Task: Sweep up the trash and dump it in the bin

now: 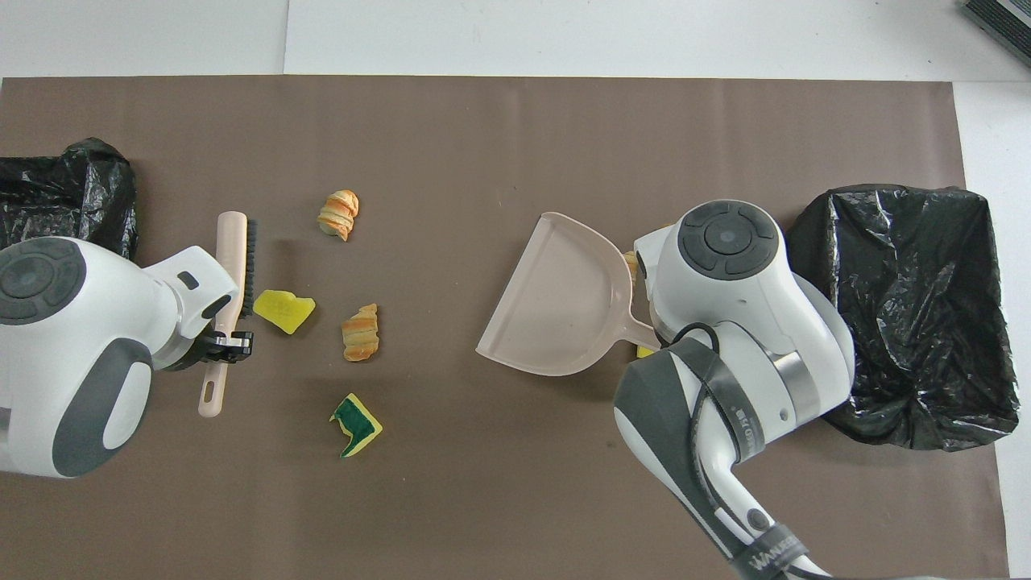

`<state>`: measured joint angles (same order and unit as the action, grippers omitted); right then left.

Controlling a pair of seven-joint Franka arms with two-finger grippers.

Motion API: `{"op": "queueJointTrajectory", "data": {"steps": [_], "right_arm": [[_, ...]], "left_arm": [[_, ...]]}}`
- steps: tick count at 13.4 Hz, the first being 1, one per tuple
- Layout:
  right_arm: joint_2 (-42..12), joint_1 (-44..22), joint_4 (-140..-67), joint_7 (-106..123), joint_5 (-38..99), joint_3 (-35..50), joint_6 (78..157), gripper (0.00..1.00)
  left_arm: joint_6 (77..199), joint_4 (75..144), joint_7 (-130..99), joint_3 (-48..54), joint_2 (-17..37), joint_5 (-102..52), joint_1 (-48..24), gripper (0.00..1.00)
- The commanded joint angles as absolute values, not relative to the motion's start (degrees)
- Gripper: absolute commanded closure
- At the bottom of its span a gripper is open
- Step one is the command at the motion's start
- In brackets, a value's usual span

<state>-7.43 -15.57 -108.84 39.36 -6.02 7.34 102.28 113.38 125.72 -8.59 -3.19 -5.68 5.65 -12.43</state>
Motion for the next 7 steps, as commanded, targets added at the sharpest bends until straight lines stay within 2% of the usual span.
{"op": "queueJointTrajectory", "data": {"steps": [1, 7], "right_arm": [[-9.57, -15.46, -109.16, 43.59, -8.08, 7.47, 104.76, 1.0], [-12.13, -15.64, -108.11, 46.15, -12.3, 7.47, 108.02, 1.0]], "left_arm": [[113.29, 127.17, -7.82, -2.29, -5.72, 7.46, -9.41, 1.0], [114.35, 132.36, -9.57, -2.11, -6.15, 7.56, -12.38, 1.0]]}}
